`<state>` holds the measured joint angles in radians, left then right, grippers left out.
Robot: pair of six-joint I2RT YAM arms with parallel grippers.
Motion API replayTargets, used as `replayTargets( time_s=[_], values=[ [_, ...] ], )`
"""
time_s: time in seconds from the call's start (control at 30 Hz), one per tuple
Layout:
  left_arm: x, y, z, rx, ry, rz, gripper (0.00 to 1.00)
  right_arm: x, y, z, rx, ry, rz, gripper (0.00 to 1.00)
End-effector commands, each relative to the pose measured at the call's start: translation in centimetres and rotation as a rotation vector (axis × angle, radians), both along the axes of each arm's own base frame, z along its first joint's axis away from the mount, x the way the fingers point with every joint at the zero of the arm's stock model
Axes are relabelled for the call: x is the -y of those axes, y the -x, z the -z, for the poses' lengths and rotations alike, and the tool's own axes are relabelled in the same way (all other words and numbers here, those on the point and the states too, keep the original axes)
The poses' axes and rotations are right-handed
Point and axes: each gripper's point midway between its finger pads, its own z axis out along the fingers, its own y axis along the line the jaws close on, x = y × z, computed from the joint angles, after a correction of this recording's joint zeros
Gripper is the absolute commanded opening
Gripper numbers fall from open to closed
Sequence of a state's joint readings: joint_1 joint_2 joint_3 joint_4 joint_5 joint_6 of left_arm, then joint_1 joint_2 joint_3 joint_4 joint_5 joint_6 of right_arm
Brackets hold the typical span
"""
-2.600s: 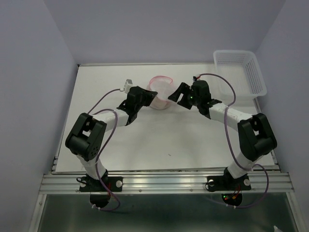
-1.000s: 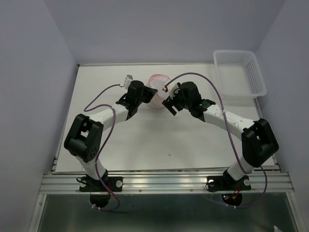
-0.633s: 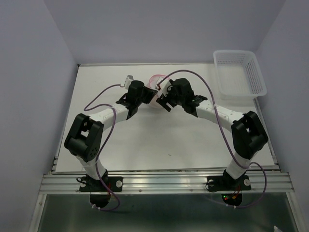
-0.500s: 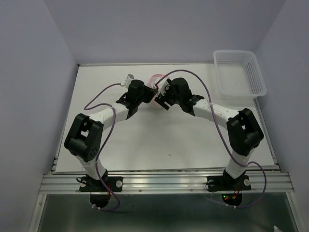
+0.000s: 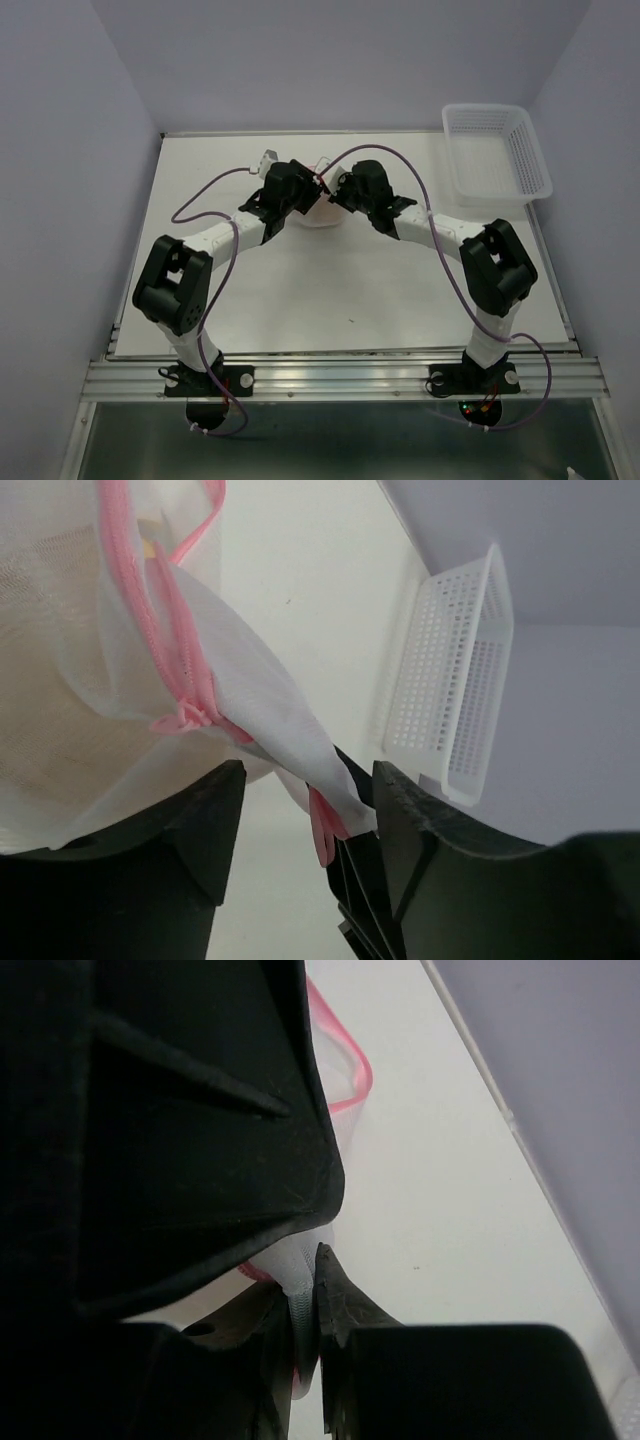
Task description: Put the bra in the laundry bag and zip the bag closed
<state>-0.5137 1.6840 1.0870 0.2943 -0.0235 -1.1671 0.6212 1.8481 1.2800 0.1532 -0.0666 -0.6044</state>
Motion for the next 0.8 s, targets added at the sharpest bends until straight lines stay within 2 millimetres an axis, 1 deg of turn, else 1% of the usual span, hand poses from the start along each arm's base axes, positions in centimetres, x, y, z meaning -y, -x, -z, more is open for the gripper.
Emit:
replayTargets(
  time_s=[0.0, 0.03, 0.07, 0.1, 0.13, 0.17, 0.2, 0.23, 0.33, 0.37, 0.43, 0.47, 0.5, 0.53, 0.57, 0.6, 0.63, 0.67, 0.7, 0.73, 0.77],
  values=[
    [-1.1, 1.0, -3.0, 0.068, -0.014, 0.018, 0.68, -0.8, -0.3, -4.0, 0.122, -0.049, -0.032, 0.15],
    [-1.8, 0.9, -3.1, 0.071, -0.019, 0.006, 0.68, -0.8, -0.3, -4.0, 0.123, -0.047, -0.031, 0.15],
    [-2.2, 1.2, -2.8, 0.066, -0.026, 0.0, 0.69, -0.7, -0.2, -4.0, 0.123, -0.047, -0.031, 0.15],
    [-2.7, 1.4, -3.6, 0.083, -0.02, -0.005, 0.7, -0.6, -0.1, -4.1, 0.123, -0.048, -0.032, 0.15],
    [-3.2, 1.5, -3.8, 0.089, -0.022, -0.013, 0.7, -0.6, 0.1, -4.2, 0.124, -0.05, -0.035, 0.15],
    [-3.8, 1.6, -3.4, 0.084, -0.029, -0.021, 0.7, -0.6, 0.2, -4.2, 0.122, -0.052, -0.038, 0.16],
    [-4.3, 1.9, -4.1, 0.1, -0.036, -0.02, 0.7, -0.5, 0.3, -4.4, 0.125, -0.053, -0.036, 0.16],
    [-4.8, 2.2, -3.5, 0.091, -0.051, -0.025, 0.71, -0.5, 0.4, -4.4, 0.124, -0.054, -0.037, 0.16],
    [-6.6, 2.8, -3.5, 0.093, -0.078, -0.041, 0.72, -0.3, 0.6, -4.6, 0.123, -0.058, -0.037, 0.16],
    [-7.7, 3.2, -3.0, 0.086, -0.089, -0.057, 0.72, -0.3, 0.7, -4.8, 0.125, -0.06, -0.035, 0.16],
    [-8.7, 3.4, -2.6, 0.105, -0.126, -0.052, 0.71, -0.2, 0.7, -4.8, 0.122, -0.064, -0.03, 0.16],
    [-8.5, 3.8, -2.4, 0.125, -0.129, -0.009, 0.7, -0.2, 0.8, -4.9, 0.122, -0.066, -0.031, 0.16],
    [-8.8, 3.6, -2.9, 0.171, -0.14, 0.025, 0.7, -0.2, 0.9, -4.9, 0.119, -0.068, -0.035, 0.16],
    [-8.5, 3.6, -3.2, 0.228, -0.176, 0.092, 0.71, -0.2, 1.0, -4.9, 0.116, -0.069, -0.037, 0.16],
    [-8.1, 3.7, -3.5, 0.32, -0.289, 0.213, 0.72, -0.3, 1.2, -4.9, 0.113, -0.072, -0.044, 0.16],
    [-7.7, 3.7, -3.1, 0.365, -0.354, 0.288, 0.72, -0.3, 1.2, -4.8, 0.11, -0.067, -0.048, 0.16],
    [-7.7, 3.7, -2.7, 0.429, -0.465, 0.368, 0.7, -0.3, 1.2, -4.8, 0.11, -0.067, -0.048, 0.16],
    [-7.7, 3.7, -2.8, 0.441, -0.495, 0.394, 0.66, -0.3, 1.2, -4.7, 0.107, -0.065, -0.047, 0.16],
    [-6.7, 4.5, -3.3, 0.505, -0.489, 0.476, 0.63, -0.3, 1.2, -4.8, 0.106, -0.064, -0.047, 0.16],
    [-6.5, 4.9, -3.1, 0.537, -0.498, 0.504, 0.63, -0.3, 1.2, -4.6, 0.1, -0.06, -0.048, 0.16],
    [-5.8, 5.4, -4.4, 0.616, -0.491, 0.549, 0.63, -0.3, 1.2, -4.6, 0.1, -0.06, -0.05, 0.16]
  ],
)
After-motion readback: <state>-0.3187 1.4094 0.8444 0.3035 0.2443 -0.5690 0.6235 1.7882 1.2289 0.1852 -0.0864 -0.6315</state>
